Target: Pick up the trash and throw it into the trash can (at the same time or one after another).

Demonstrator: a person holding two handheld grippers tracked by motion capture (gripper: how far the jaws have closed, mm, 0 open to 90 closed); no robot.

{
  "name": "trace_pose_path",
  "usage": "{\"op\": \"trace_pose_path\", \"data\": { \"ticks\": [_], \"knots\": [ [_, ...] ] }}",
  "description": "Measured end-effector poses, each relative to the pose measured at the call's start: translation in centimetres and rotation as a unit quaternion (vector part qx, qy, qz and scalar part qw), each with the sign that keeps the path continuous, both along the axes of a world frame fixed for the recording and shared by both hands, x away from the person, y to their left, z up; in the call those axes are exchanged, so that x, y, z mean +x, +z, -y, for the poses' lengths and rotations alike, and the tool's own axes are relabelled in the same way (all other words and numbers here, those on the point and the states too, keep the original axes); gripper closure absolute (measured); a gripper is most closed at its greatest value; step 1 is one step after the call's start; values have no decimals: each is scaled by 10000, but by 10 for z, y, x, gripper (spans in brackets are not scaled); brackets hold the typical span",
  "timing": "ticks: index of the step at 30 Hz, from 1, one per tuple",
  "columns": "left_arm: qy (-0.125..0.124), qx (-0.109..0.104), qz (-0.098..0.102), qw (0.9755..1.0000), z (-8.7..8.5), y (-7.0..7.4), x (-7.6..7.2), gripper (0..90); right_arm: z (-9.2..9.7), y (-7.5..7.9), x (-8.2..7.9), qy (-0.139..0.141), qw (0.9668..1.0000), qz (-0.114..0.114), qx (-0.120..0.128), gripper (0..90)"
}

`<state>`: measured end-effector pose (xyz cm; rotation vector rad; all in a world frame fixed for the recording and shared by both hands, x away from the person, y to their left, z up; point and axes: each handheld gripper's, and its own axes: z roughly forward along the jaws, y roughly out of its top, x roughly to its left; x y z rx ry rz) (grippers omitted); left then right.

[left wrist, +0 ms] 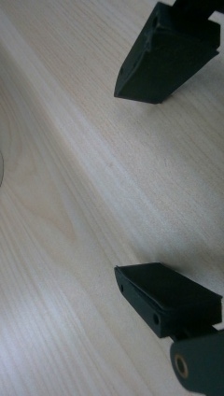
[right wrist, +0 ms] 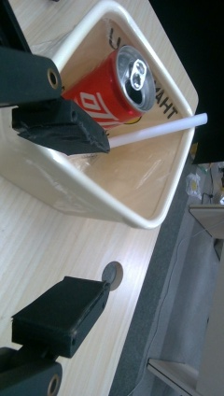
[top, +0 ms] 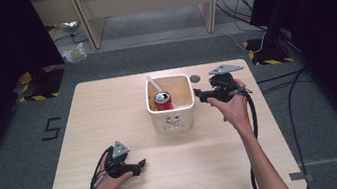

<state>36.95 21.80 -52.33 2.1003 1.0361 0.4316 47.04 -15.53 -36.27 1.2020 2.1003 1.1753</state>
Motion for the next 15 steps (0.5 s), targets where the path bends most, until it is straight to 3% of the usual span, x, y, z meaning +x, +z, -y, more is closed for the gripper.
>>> {"op": "trace_pose_path", "data": {
  "ticks": [15],
  "knots": [
    [9, -2, -2, 10000, 0, 0, 0, 117, 24, -14, -18, -111, 9999, -14, 6, 277]
  ]
}}
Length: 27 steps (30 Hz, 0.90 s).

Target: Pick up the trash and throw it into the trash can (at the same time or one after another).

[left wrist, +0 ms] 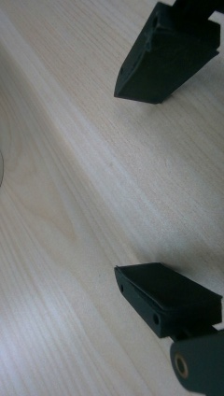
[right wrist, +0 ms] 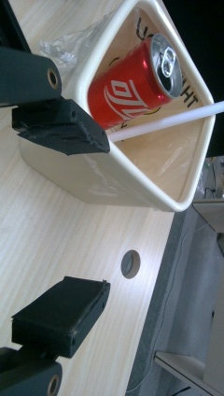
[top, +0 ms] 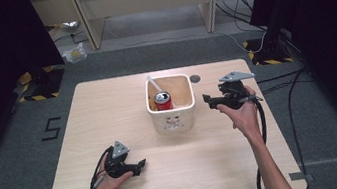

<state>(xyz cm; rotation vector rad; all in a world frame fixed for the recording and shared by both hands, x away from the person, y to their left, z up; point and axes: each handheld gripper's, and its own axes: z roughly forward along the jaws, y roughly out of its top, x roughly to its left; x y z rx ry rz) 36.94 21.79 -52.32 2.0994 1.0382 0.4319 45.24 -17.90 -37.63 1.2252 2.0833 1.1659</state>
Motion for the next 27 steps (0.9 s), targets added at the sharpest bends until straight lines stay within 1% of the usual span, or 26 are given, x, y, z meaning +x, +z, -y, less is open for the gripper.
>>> {"op": "trace_pose_path", "data": {
  "ticks": [10, 12, 16, 19, 21, 23, 27],
  "knots": [
    [-9, 7, 2, 10000, 0, 0, 0, 116, 11, -10, -11, -66, 10000, -5, 58, 277],
    [-11, 10, 3, 10000, 0, 0, 0, 116, 12, -11, -13, -71, 10000, -3, -22, 277],
    [-11, 10, 2, 10000, 0, 0, 0, 116, 12, -15, -17, -58, 10000, -7, -22, 277],
    [-12, 9, 1, 10000, 0, 0, 0, 117, 13, -18, -20, -94, 9999, 21, -118, 277],
    [-22, 26, -2, 10000, 0, 0, 0, 116, 13, -19, -23, -85, 9997, 14, -229, 276],
    [-18, 24, -1, 10000, 0, 0, 0, 117, 13, -20, -26, -131, 9993, 70, -345, 275],
    [-17, 22, 1, 10000, 0, 0, 0, 117, 14, -23, -32, -91, 9994, 74, -312, 275]
  ]
}}
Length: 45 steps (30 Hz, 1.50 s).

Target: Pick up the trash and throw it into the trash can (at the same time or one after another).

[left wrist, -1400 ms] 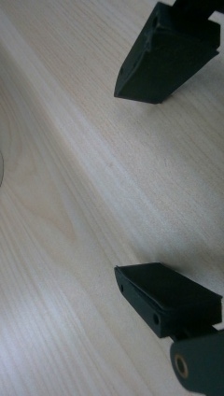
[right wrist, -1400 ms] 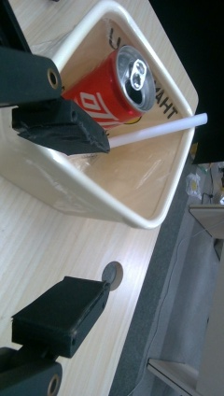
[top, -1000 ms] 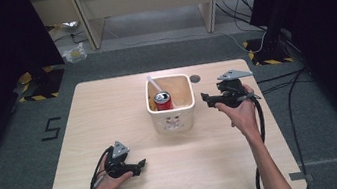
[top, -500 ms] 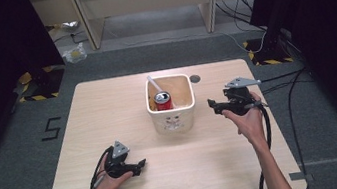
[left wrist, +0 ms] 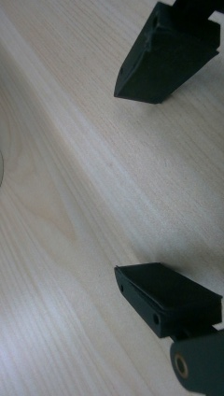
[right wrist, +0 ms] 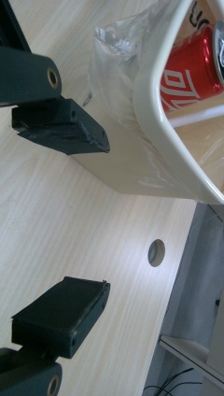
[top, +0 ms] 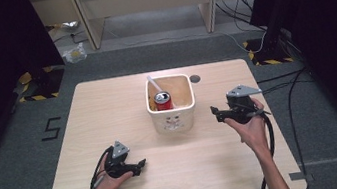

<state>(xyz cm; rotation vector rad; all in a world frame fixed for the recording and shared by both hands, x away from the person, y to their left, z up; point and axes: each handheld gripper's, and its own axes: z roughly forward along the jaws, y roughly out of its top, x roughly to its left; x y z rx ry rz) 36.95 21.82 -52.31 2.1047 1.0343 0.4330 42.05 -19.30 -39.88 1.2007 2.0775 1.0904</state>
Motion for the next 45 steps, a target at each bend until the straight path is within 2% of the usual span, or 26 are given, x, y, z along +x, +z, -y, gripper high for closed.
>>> {"op": "trace_pose_path", "data": {
  "ticks": [4, 16, 29, 45],
  "knots": [
    [3, -8, -2, 10000, 0, 0, 0, 116, 2, -3, -7, 26, 10000, -5, -18, 275],
    [6, -8, 4, 10000, 0, 0, 0, 117, 12, -14, -21, -24, 9999, -9, 139, 275],
    [5, -3, 4, 10000, 0, 0, 0, 116, 11, -26, -34, 45, 9997, -4, 243, 275],
    [6, -5, 5, 10000, 0, 0, 0, 116, 11, -48, -47, 121, 9994, -128, 292, 261]
  ]
}}
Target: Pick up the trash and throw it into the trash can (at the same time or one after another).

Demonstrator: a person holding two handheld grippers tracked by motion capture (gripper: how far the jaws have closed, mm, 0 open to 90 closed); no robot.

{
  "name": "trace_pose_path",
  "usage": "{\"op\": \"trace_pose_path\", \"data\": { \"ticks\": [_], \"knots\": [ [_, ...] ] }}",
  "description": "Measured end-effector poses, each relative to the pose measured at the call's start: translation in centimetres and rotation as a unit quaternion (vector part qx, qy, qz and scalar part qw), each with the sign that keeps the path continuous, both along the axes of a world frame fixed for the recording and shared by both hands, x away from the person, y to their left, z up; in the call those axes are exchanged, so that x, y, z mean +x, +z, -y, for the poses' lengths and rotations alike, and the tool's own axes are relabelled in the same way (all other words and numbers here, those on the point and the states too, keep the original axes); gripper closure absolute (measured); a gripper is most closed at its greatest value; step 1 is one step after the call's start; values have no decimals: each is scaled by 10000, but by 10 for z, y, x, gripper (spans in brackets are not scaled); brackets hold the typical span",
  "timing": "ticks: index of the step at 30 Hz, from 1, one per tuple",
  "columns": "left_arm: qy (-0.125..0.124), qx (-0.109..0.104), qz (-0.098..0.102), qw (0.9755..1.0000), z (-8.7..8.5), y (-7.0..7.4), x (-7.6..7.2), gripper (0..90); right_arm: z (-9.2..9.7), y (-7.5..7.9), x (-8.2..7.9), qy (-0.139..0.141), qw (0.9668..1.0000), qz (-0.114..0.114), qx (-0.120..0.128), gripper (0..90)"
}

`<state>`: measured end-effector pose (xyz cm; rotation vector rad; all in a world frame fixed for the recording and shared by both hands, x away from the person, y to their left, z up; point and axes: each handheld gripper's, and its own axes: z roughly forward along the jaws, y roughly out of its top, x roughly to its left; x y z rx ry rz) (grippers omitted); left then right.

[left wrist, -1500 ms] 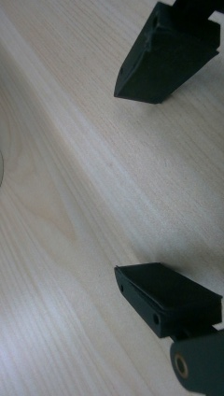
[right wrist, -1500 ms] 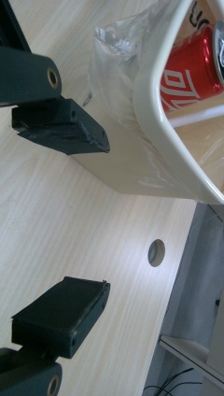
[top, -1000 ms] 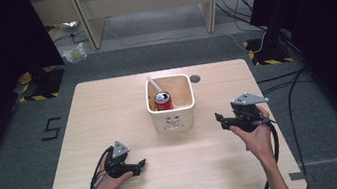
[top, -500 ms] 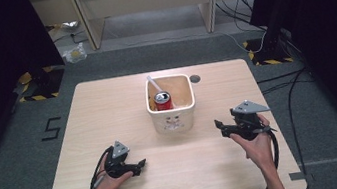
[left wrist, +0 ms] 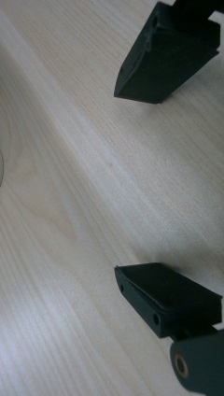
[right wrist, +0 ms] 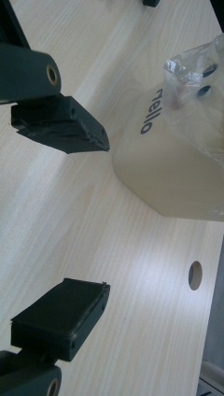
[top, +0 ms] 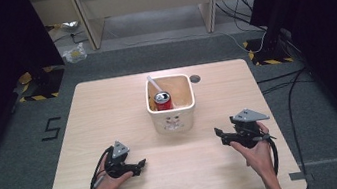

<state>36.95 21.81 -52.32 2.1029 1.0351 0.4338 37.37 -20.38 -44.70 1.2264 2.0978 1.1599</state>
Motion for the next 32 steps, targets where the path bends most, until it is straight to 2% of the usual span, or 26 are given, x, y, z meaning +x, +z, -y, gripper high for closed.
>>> {"op": "trace_pose_path", "data": {
  "ticks": [32],
  "knots": [
    [-2, 6, -9, 10000, 0, 0, 0, 117, -1, -42, -20, 104, 9984, -472, -288, 227]
  ]
}}
